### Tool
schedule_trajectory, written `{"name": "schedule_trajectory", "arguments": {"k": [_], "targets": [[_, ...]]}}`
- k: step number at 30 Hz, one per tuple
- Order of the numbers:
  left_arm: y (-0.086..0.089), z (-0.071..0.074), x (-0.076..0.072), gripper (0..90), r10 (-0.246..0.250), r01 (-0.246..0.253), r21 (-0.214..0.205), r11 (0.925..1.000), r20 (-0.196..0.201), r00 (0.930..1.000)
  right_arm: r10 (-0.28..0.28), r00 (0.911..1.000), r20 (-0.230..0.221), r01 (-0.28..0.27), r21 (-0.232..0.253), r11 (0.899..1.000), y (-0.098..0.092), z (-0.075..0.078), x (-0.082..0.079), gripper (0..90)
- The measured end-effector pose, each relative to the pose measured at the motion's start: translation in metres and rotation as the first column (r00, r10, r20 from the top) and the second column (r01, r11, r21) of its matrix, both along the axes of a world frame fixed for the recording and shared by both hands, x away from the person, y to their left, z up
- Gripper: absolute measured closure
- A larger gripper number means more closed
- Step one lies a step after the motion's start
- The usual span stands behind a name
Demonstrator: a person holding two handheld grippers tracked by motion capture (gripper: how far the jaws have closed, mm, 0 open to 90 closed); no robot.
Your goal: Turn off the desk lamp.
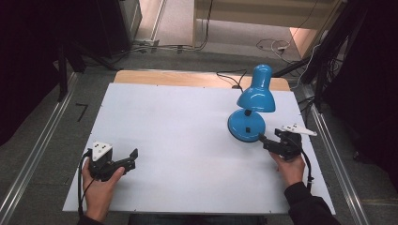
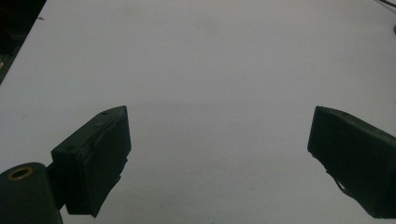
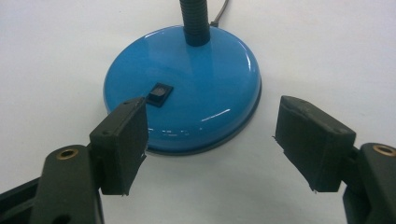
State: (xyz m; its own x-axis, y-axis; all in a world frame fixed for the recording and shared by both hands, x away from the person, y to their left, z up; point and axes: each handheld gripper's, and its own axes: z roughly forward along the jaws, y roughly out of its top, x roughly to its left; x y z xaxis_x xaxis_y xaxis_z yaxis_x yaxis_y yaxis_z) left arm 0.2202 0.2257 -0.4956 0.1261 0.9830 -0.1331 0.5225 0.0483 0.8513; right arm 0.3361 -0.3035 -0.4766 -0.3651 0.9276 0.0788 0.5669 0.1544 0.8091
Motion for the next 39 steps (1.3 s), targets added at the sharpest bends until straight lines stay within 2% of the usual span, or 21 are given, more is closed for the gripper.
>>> {"name": "schedule_trajectory", "arguments": {"k": [39], "targets": [[0.0, -0.001, 0.0, 6.8, 0.001, -0.001, -0.006, 1.0, -0.005, 1.0, -0.037, 0.9993, 0.002, 0.037, 0.003, 0.999, -0.033, 0.002, -0.023, 24.1]]}}
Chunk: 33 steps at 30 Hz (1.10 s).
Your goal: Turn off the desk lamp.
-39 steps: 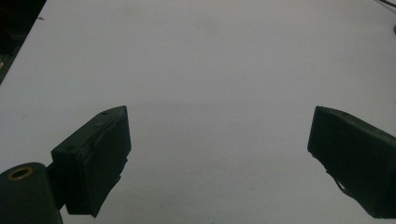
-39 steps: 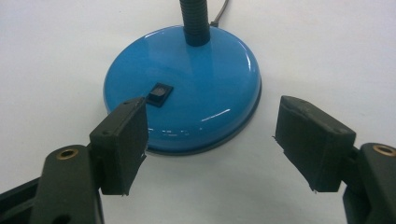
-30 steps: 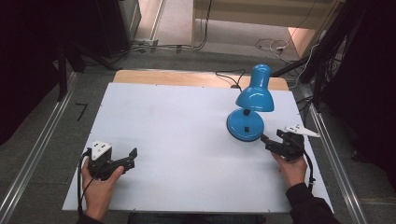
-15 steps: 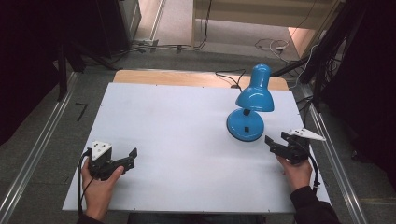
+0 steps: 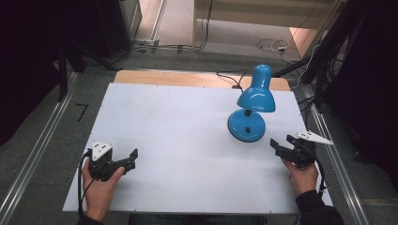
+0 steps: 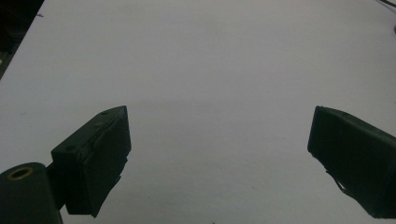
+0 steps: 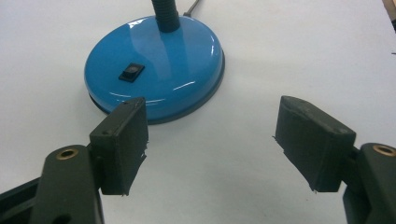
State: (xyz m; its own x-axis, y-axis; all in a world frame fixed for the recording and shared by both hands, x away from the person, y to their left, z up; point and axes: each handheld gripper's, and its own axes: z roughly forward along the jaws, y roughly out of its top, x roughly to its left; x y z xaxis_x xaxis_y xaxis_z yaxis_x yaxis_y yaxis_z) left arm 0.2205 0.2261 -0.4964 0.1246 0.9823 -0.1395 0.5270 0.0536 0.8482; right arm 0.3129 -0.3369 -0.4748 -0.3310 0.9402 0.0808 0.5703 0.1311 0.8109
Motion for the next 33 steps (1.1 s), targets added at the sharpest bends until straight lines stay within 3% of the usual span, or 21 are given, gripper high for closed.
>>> {"name": "schedule_trajectory", "arguments": {"k": [33], "targets": [[0.0, 0.0, 0.0, 6.8, 0.001, -0.001, -0.004, 1.0, -0.002, 1.0, -0.009, 0.9999, 0.006, 0.009, 0.007, 1.0, -0.027, -0.004, -0.029, 21.5]]}}
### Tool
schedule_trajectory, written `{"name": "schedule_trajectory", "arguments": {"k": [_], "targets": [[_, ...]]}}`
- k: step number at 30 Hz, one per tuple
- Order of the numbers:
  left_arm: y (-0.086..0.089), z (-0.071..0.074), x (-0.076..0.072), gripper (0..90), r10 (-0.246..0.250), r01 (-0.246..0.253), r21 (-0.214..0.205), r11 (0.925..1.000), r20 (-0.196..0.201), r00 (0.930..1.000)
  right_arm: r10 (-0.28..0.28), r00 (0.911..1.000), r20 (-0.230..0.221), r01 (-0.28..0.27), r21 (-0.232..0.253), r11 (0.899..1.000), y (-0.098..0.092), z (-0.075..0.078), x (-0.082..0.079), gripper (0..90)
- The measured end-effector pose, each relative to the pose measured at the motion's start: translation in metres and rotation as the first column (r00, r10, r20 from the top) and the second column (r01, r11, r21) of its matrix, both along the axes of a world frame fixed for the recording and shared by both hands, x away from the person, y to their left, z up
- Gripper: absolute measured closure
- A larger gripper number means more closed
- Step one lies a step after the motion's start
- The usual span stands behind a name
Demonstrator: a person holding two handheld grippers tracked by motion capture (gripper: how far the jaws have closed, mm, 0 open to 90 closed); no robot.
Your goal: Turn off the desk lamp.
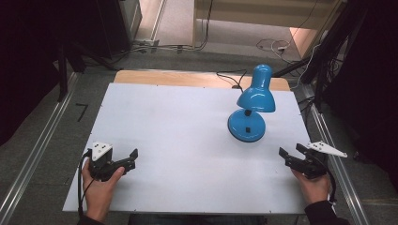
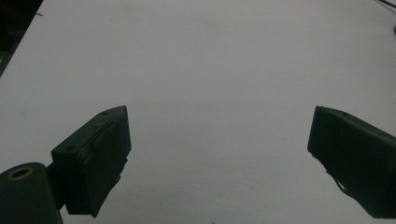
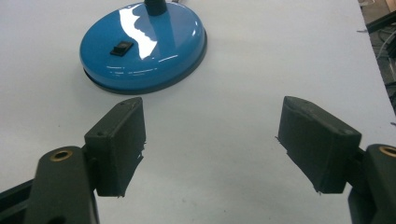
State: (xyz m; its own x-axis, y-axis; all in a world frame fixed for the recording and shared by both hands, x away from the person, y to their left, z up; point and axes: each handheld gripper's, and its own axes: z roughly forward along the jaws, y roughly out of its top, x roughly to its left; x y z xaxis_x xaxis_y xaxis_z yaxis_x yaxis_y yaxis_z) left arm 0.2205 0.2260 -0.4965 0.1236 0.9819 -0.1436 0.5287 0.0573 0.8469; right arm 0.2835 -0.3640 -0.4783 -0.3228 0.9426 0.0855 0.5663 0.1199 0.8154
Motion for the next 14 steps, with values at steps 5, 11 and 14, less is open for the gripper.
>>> {"name": "schedule_trajectory", "arguments": {"k": [5, 11, 14], "targets": [[0.0, 0.0, 0.0, 6.8, 0.004, -0.004, -0.004, 1.0, 0.002, 1.0, -0.011, 0.9999, -0.003, 0.011, -0.007, 1.0, -0.006, -0.002, -0.005, 19.5], [0.0, 0.0, 0.0, 6.8, -0.004, 0.004, -0.002, 1.0, 0.0, 1.0, -0.036, 0.9976, -0.059, 0.032, -0.064, 0.997, -0.015, -0.02, 0.001, 11.1], [-0.001, 0.0, 0.001, 6.8, -0.003, 0.003, -0.003, 1.0, 0.0, 1.0, -0.036, 0.9857, -0.164, 0.027, -0.055, 0.998, -0.017, -0.029, 0.011, 9.6]]}}
